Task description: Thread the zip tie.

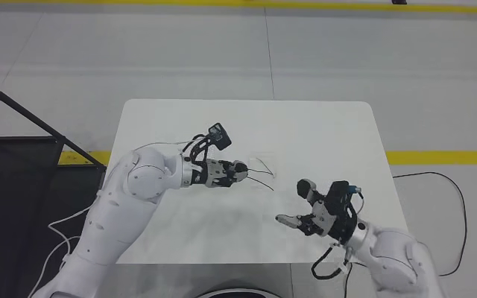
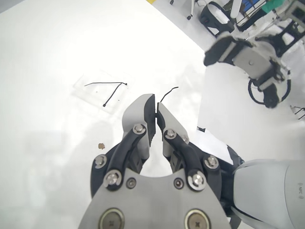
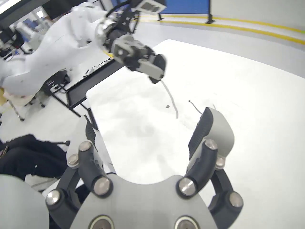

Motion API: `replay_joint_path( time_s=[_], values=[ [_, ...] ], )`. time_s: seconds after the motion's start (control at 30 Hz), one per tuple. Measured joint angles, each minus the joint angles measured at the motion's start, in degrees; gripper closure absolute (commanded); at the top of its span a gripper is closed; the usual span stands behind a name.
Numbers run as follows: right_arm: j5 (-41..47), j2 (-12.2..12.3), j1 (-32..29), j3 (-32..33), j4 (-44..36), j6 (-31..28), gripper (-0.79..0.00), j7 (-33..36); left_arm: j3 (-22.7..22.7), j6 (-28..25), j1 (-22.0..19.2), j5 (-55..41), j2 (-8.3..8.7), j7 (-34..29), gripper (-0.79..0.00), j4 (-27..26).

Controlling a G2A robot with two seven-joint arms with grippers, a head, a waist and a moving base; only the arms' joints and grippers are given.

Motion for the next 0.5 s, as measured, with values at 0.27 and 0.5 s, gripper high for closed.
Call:
replay_joint_path(
  time_s=[0.27,0.5],
  values=[
    [2.7,0.3,6.4,-1.6,2.1,11.1,-0.785,11.3,0.2,-1.9,1.5,2.4,0.88,-1.2,0.0,-4.8],
    [1.8,0.5,12.0,-6.9,6.5,3.5,-0.483,16.5,0.5,-3.0,0.9,-0.2,1.43,-2.2,0.0,-4.6]
  ],
)
